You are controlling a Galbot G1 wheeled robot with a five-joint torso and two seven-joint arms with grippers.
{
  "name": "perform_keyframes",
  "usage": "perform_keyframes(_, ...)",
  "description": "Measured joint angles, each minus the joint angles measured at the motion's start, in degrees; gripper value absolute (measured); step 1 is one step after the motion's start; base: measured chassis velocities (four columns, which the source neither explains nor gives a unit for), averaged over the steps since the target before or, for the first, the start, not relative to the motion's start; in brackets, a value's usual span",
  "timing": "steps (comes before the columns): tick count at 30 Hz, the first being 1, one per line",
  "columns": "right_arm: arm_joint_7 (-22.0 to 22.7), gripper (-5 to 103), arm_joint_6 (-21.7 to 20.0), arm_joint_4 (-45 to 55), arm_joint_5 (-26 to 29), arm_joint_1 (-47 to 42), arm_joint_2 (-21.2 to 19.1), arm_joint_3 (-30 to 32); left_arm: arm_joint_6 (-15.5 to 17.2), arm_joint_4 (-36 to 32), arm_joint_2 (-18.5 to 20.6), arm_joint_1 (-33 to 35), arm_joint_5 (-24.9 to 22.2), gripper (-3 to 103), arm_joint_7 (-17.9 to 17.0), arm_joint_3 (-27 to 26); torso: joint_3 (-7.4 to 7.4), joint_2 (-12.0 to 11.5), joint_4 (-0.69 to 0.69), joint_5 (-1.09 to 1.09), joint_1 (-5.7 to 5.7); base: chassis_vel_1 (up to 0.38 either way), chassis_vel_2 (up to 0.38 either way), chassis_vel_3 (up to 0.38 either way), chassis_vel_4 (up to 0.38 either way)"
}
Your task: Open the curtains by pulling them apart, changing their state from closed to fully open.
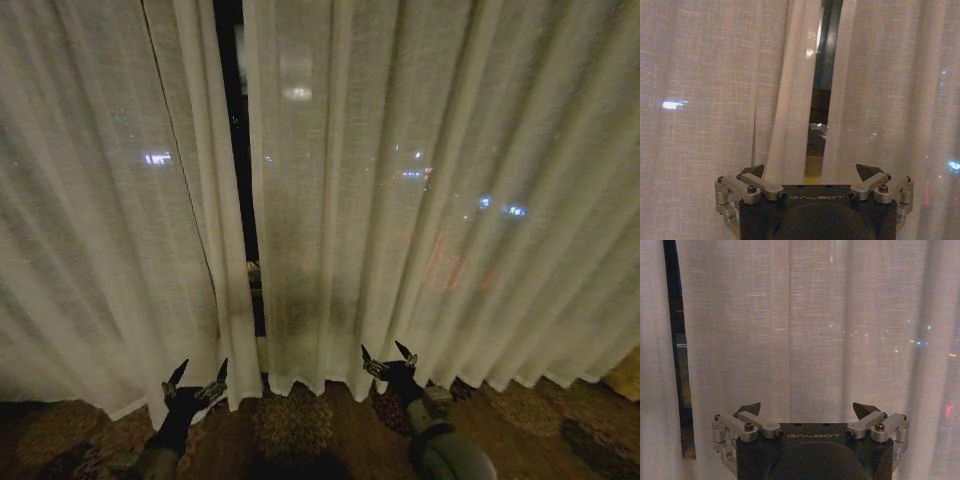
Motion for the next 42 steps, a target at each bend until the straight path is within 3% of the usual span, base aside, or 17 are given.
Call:
perform_keyframes(33,-0.84,100,0.70,-0.78,-2.05,-0.65,0.27,-3.32,-0.25,-0.14,-0.87,0.47,0.20,100,-0.07,-0.34,0.00,-0.01,0.00,-0.01,0.02,-0.019,0.261,0.019,-0.257)
perform_keyframes(42,1.03,100,-2.57,-1.83,2.55,3.04,-1.14,-8.71,-0.25,-1.25,-2.34,1.08,1.41,100,-0.39,-1.29,-0.01,0.01,0.00,0.02,-0.02,-0.002,0.013,0.000,-0.009)
